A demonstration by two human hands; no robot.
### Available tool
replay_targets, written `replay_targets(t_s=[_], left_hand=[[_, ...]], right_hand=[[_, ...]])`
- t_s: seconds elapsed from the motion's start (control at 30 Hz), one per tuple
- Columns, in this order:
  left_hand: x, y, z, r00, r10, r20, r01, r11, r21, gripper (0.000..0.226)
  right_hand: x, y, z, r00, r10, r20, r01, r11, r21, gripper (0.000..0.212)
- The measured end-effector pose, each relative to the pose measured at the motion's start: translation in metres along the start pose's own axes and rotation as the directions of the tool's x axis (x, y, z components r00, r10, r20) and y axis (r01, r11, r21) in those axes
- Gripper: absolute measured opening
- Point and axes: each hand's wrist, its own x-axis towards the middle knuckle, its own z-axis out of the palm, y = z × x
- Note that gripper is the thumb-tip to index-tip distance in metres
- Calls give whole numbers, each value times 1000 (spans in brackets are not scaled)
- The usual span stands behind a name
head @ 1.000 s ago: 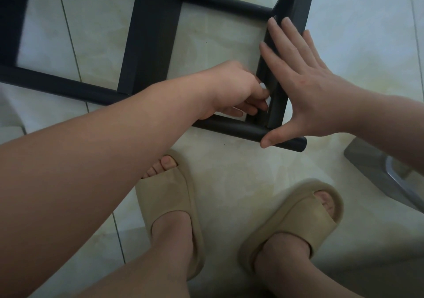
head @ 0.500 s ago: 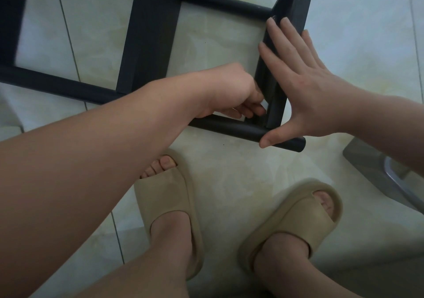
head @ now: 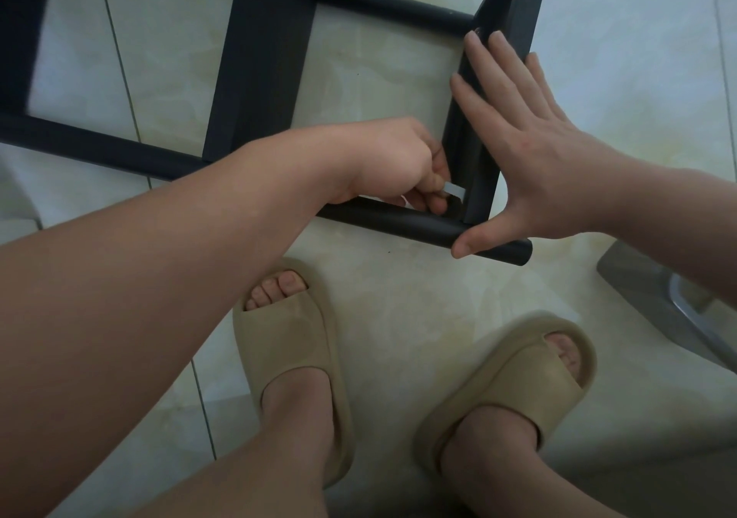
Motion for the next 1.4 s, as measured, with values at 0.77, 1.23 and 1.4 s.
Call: replay_targets(t_s=[0.77, 1.23, 1.4], left_hand=[[-2, 1, 0, 997, -11, 79, -12, 955, 296, 15], [4, -7, -2, 987, 143, -73, -122, 964, 238, 18], [7, -7, -1, 997, 61, -48, -63, 997, -52, 11]], right_hand=[[0, -1, -1, 1000, 12, 8, -12, 1000, 14, 151], [0, -1, -1, 1000, 18, 16, -18, 1000, 10, 151], [0, -1, -1, 1000, 20, 17, -20, 1000, 7, 151]])
